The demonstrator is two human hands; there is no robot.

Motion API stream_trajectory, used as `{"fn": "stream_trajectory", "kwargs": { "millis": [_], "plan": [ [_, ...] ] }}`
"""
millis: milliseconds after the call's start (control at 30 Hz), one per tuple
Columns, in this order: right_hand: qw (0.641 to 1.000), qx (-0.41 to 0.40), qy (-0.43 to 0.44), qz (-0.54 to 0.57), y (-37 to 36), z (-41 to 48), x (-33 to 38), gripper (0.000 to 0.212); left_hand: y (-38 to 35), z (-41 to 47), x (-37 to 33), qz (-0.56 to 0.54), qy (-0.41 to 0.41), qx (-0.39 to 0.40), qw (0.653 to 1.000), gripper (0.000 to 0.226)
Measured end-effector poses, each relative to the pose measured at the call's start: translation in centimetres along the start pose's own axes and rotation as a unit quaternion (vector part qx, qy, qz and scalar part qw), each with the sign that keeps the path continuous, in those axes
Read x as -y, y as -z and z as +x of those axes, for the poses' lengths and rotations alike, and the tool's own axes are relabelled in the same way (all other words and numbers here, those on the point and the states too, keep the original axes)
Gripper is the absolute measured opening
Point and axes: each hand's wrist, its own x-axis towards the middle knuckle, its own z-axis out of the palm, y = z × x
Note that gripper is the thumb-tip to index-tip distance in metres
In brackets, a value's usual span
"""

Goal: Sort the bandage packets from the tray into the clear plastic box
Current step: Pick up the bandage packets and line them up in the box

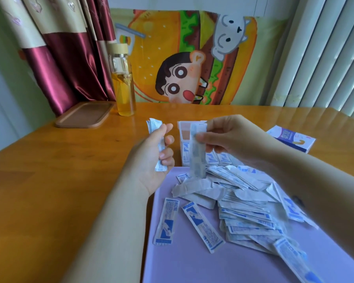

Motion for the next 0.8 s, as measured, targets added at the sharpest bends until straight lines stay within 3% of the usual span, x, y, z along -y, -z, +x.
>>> {"fn": "stream_trajectory", "kwargs": {
  "millis": [67, 167, 333, 433, 533, 667, 800],
  "plan": [
    [0.997, 0.021, -0.011, 0.074, 0.0, -0.1, 0.1, 0.013, -0.3, 0.0, 0.5, 0.04, 0.024, 0.044, 0.998, 0.032],
    [0.997, 0.024, 0.005, 0.078, -0.5, -0.3, 0.3, 0.014, -0.8, -0.5, 1.1, 0.102, 0.065, 0.141, 0.983, 0.055],
    [0.992, -0.041, 0.016, 0.119, -1.3, -0.2, 0.2, 0.011, -1.4, -1.1, 1.4, 0.143, 0.068, 0.13, 0.979, 0.041],
    [0.992, -0.082, 0.015, 0.099, -1.6, -0.1, -0.4, 0.012, -1.3, -1.0, 1.5, 0.133, 0.066, 0.138, 0.979, 0.022],
    [0.993, -0.089, 0.039, -0.064, -1.1, -0.3, -0.7, 0.041, -1.3, -0.8, 1.5, 0.11, 0.079, 0.129, 0.982, 0.03],
    [0.982, 0.046, 0.1, -0.153, -0.5, -1.1, -0.2, 0.097, -1.8, -1.0, 1.8, 0.036, 0.118, 0.115, 0.986, 0.02],
    [0.924, 0.106, 0.148, -0.337, -1.3, -1.2, -0.4, 0.134, -2.0, -0.9, 2.3, 0.028, 0.145, 0.113, 0.983, 0.018]
  ]
}}
